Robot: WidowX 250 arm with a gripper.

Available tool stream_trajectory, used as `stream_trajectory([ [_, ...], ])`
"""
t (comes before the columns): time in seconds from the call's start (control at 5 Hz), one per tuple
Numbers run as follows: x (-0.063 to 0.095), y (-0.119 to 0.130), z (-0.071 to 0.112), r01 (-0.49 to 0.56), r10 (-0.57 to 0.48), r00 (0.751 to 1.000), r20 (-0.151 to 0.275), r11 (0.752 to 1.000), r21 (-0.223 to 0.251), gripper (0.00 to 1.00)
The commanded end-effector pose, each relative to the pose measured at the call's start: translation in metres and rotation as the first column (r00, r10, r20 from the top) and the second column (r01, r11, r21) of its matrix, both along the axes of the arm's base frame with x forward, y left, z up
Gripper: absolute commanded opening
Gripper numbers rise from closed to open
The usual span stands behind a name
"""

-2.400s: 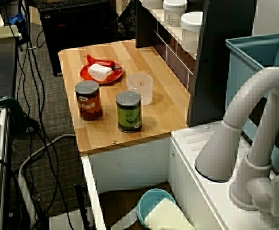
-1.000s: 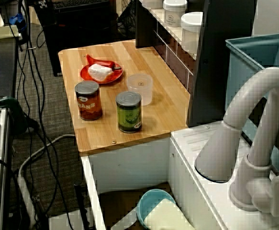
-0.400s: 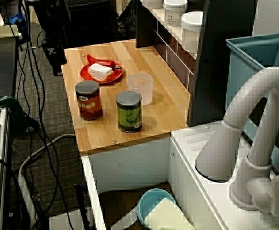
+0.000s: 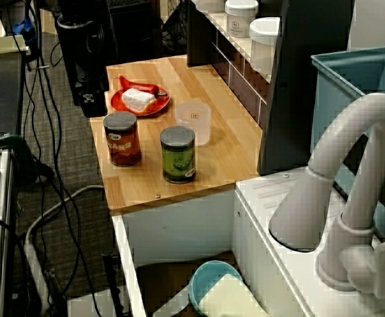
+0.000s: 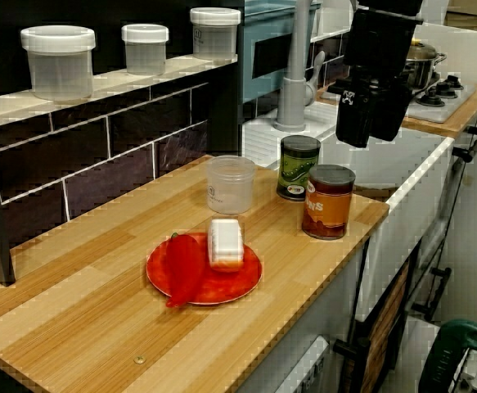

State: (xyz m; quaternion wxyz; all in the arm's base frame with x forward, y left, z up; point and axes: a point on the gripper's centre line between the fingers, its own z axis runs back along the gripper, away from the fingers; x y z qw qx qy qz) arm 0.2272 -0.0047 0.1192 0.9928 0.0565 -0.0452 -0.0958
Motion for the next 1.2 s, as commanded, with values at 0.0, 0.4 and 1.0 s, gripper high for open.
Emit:
stream_trajectory([
  [0.0,0.001,-0.019,0.015,-0.002,0.003,1.0,0.022,0.999,-0.045,1.0],
  [0.4,-0.009,-0.04,0.008,-0.061,0.063,0.993,0.095,0.998,-0.024,1.0],
  [1.0,0.001,-0.057,-0.017,-0.129,0.127,0.985,0.115,0.992,0.012,1.0],
])
